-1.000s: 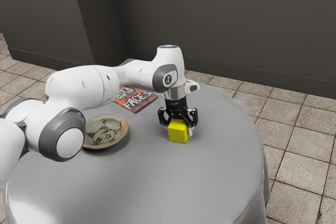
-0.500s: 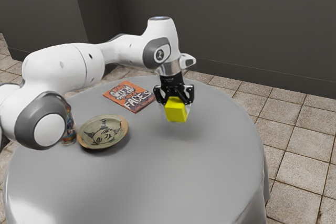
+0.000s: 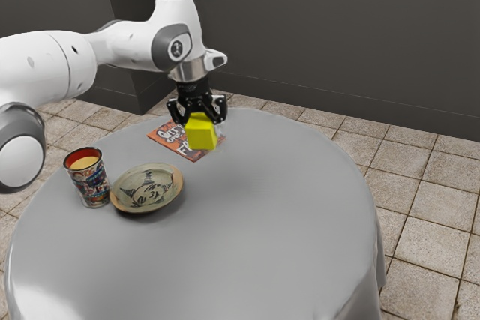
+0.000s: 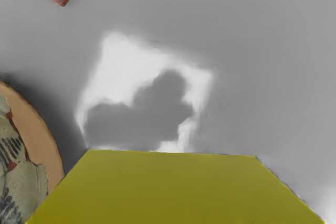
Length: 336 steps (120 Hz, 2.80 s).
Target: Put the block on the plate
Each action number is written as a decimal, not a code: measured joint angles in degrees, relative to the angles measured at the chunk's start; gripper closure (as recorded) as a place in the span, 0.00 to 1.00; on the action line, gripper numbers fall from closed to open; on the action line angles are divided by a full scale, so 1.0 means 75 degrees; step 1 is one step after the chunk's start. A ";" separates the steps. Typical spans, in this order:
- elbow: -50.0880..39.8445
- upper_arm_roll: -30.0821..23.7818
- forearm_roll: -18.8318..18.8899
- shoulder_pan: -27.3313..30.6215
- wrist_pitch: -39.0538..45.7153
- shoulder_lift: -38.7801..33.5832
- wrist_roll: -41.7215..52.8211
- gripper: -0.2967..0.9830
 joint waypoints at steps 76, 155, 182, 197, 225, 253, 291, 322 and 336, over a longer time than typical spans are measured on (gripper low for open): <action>-0.1524 0.0080 0.0337 0.1322 0.0305 -0.0693 0.0028 0.47; -0.2168 -0.0145 0.0645 0.1749 0.1152 0.0005 0.0017 0.50; -0.2166 -0.0182 0.0649 0.1879 0.1359 0.0246 0.0005 0.50; -0.2162 -0.0180 0.0618 0.1883 0.1470 0.0301 0.0027 0.40; -0.2167 -0.0162 0.0596 0.1883 0.1522 0.0090 0.0149 0.29; -0.2197 -0.0174 0.0651 0.1827 0.1079 -0.0761 0.0374 0.25; -0.2129 -0.0527 0.0684 0.1460 -0.0073 -0.2122 0.0805 0.24; -0.1974 -0.1115 0.0675 0.1237 -0.1240 -0.3438 0.1241 0.23; -0.1481 -0.1551 0.0682 0.1189 -0.1843 -0.3823 0.1387 0.23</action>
